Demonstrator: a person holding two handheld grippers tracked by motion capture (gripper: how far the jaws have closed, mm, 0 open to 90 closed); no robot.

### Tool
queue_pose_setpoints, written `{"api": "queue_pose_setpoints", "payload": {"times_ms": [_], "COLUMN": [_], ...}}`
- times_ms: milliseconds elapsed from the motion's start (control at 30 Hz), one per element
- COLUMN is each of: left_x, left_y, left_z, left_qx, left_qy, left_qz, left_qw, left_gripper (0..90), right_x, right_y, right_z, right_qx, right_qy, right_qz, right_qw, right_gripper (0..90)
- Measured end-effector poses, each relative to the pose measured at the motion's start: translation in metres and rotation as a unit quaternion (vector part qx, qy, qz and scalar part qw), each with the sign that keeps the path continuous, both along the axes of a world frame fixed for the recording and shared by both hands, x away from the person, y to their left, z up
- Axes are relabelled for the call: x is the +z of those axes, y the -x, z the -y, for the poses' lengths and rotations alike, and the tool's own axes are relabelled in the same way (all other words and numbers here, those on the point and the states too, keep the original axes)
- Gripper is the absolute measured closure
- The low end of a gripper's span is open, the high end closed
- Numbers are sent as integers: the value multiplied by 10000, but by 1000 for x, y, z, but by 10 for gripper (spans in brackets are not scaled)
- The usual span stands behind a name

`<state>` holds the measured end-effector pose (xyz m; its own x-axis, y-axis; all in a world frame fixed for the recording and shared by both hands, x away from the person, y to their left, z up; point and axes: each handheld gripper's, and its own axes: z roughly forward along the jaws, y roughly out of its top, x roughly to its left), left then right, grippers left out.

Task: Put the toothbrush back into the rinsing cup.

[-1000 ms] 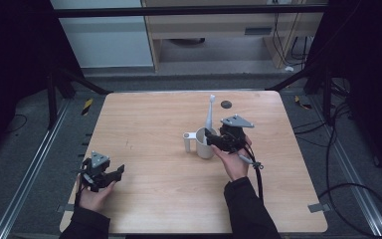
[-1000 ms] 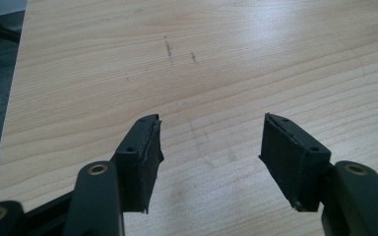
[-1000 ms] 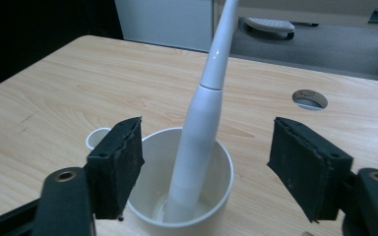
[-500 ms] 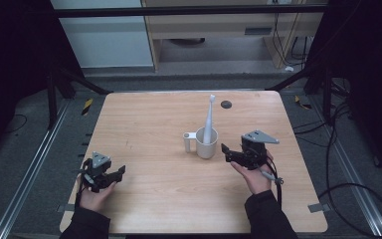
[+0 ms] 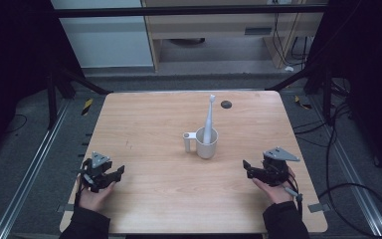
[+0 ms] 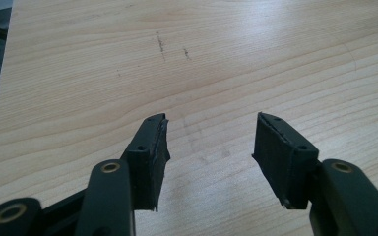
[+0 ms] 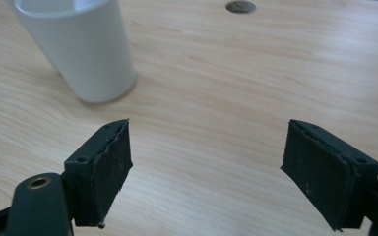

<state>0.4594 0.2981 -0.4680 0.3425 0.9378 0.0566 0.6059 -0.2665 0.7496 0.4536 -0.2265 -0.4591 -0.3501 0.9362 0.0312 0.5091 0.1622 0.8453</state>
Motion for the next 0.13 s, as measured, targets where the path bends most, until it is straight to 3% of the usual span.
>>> {"api": "queue_pose_setpoints", "payload": {"times_ms": [133], "left_x": [-1], "left_y": [-1], "left_z": [-2], "left_qx": [28], "left_qy": [-25], "left_qz": [-3], "left_qw": [10000], "left_gripper": [430], "right_x": [-8], "right_y": [4], "right_z": [12], "right_qx": [-141], "right_qy": [111], "right_qz": [-72], "right_qw": [9998], "right_gripper": [187]}}
